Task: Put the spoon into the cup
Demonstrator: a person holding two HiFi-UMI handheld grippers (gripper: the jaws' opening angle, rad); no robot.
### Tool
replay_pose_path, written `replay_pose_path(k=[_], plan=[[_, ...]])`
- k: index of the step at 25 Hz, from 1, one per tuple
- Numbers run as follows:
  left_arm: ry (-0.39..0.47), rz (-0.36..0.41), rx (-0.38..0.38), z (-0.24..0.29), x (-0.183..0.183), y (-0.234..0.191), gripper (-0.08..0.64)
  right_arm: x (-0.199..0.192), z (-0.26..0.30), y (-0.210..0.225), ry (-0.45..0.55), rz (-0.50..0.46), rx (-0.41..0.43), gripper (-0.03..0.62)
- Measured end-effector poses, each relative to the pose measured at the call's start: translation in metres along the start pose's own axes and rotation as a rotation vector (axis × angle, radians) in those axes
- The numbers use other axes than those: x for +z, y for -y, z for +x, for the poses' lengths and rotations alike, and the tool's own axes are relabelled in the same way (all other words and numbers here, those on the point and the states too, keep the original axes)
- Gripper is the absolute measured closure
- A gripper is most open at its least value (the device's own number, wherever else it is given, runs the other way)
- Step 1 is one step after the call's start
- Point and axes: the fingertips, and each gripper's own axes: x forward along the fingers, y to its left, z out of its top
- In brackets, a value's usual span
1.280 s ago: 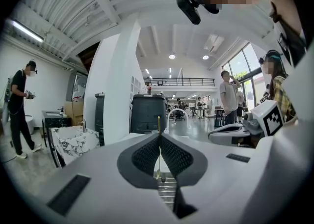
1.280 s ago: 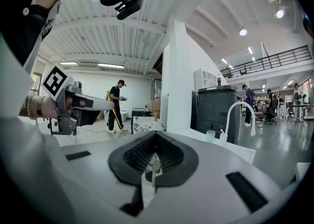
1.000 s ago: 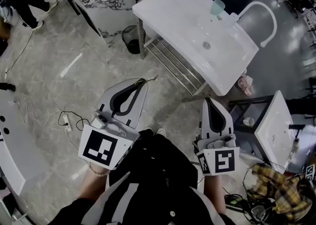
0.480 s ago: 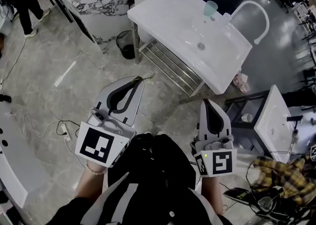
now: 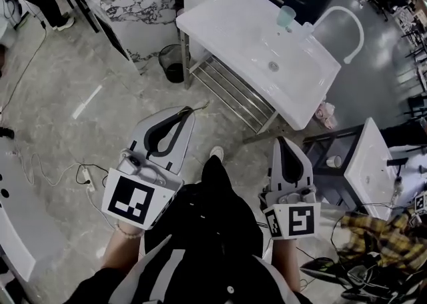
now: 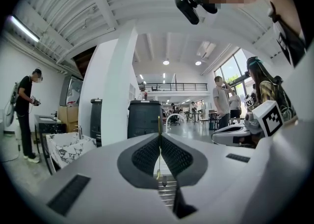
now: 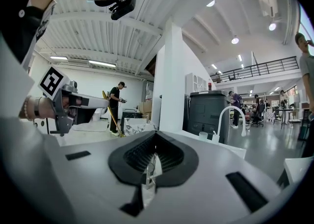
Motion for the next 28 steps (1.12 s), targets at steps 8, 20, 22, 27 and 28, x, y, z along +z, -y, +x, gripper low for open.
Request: replay_pose_path(k=[8, 20, 22, 27, 28], plan=[[-0.021, -0.022, 0.076, -0.006, -0.012, -0.023, 0.554, -0.008, 0.035, -0.012, -0.006, 0.000, 0.082, 0.592], [0.002, -0.020, 0.115, 0.050, 0.000, -0.067, 0.554, 0.011, 0.111, 0.013, 0.018, -0.017, 0.140, 0.592], [0.013, -0.015, 0.122, 0.065, 0.004, -0.077, 0.554, 0.013, 0.127, 0.020, 0.013, -0.019, 0.145, 0.592], [0.023, -0.028, 0.138, 0.104, 0.013, -0.100, 0.554, 0.019, 0.171, 0.041, -0.002, -0.034, 0.172, 0.592], [0.019, -0.034, 0.141, 0.112, 0.014, -0.104, 0.554, 0.020, 0.178, 0.046, -0.004, -0.034, 0.176, 0.592]])
